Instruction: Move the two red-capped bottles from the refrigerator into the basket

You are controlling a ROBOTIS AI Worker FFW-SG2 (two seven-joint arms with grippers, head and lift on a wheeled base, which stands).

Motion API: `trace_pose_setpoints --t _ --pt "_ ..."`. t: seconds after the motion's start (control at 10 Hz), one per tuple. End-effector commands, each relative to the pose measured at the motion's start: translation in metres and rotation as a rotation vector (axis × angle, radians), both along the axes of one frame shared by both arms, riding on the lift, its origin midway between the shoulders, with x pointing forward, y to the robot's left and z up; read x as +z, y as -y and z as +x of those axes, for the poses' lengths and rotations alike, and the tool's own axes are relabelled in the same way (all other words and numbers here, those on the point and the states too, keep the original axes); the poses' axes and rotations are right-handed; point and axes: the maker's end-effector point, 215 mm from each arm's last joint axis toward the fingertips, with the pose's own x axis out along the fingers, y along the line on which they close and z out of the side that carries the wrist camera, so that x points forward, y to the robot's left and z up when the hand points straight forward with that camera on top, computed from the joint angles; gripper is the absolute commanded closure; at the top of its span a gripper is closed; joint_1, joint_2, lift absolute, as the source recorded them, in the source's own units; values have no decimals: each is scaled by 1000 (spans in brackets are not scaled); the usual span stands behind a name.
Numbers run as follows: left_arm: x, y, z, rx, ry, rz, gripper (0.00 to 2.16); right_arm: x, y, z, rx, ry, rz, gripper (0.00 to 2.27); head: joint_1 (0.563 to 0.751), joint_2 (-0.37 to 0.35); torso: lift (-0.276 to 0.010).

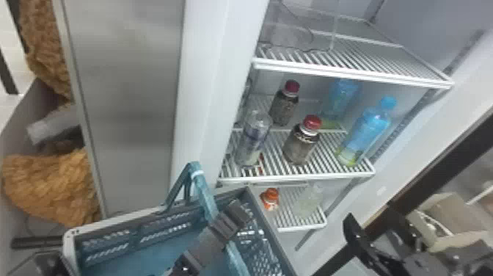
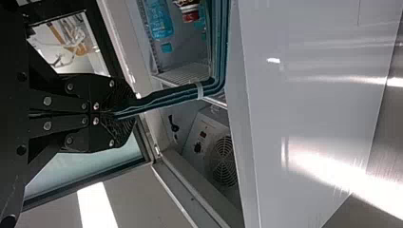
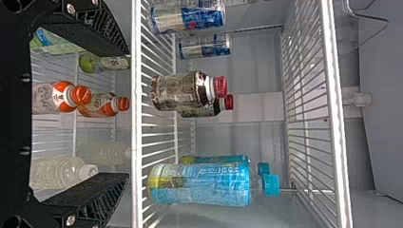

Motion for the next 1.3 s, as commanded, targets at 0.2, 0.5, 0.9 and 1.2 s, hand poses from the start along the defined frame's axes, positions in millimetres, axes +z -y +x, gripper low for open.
trace_pose_setpoints --t 0.2,0.5,0.9,1.2 --pt "0 -1 0 1 -2 -4 1204 1 2 5 -5 8 -4 101 695 -350 0" --pt "0 -1 0 4 -5 -6 1204 -2 0 8 -5 10 7 96 695 -350 0" --pt "0 -2 0 1 -6 -8 1204 9 1 35 -22 68 19 93 695 -350 0" --pt "0 -1 0 -3 -7 -8 1204 13 -2 62 -35 81 12 93 695 -350 0"
